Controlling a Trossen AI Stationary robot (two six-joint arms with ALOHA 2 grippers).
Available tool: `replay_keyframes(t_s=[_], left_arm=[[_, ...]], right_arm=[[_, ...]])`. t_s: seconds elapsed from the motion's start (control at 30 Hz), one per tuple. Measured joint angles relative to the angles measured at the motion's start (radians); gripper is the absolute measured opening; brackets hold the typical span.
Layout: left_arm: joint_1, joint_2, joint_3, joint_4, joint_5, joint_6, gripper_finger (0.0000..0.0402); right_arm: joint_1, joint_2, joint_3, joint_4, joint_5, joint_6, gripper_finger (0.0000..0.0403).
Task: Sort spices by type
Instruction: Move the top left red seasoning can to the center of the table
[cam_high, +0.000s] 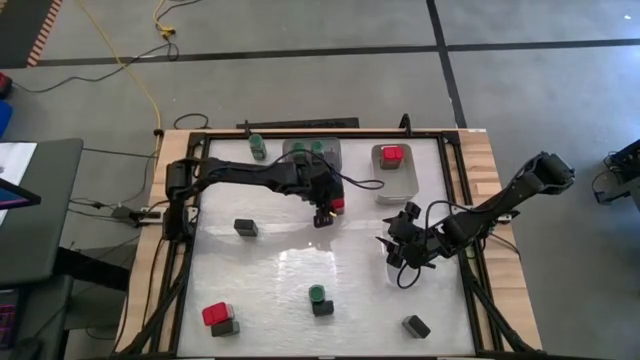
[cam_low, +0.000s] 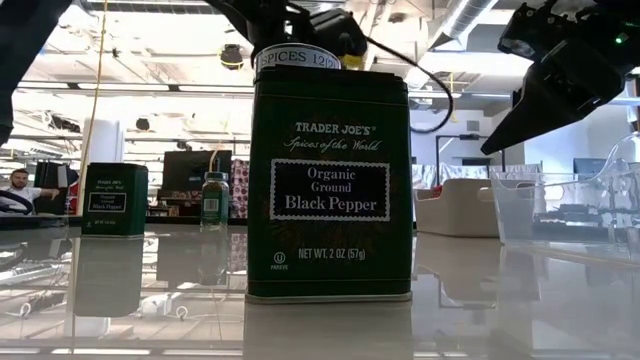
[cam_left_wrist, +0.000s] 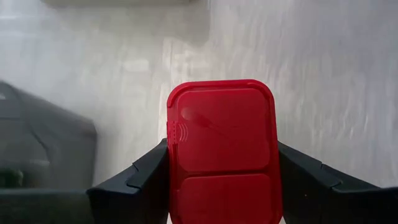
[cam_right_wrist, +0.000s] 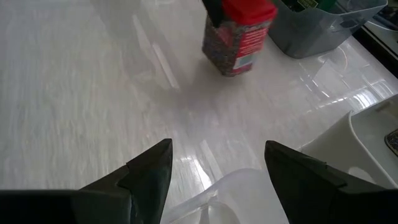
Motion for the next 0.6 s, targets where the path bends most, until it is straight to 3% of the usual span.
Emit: replay_keyframes(t_s=[0.27, 0.6], left_arm=[[0.0, 0.03, 0.0, -0.002, 0.008, 0.014, 0.0226], [0.0, 0.029, 0.0, 0.0, 0.008, 0.042, 0.0294]], right_arm=[[0.0, 0.0, 0.0, -0.005, -0.001, 0.0, 0.0285], [0.0, 0.0, 0.0, -0.004, -0.001, 0.0, 0.0285]])
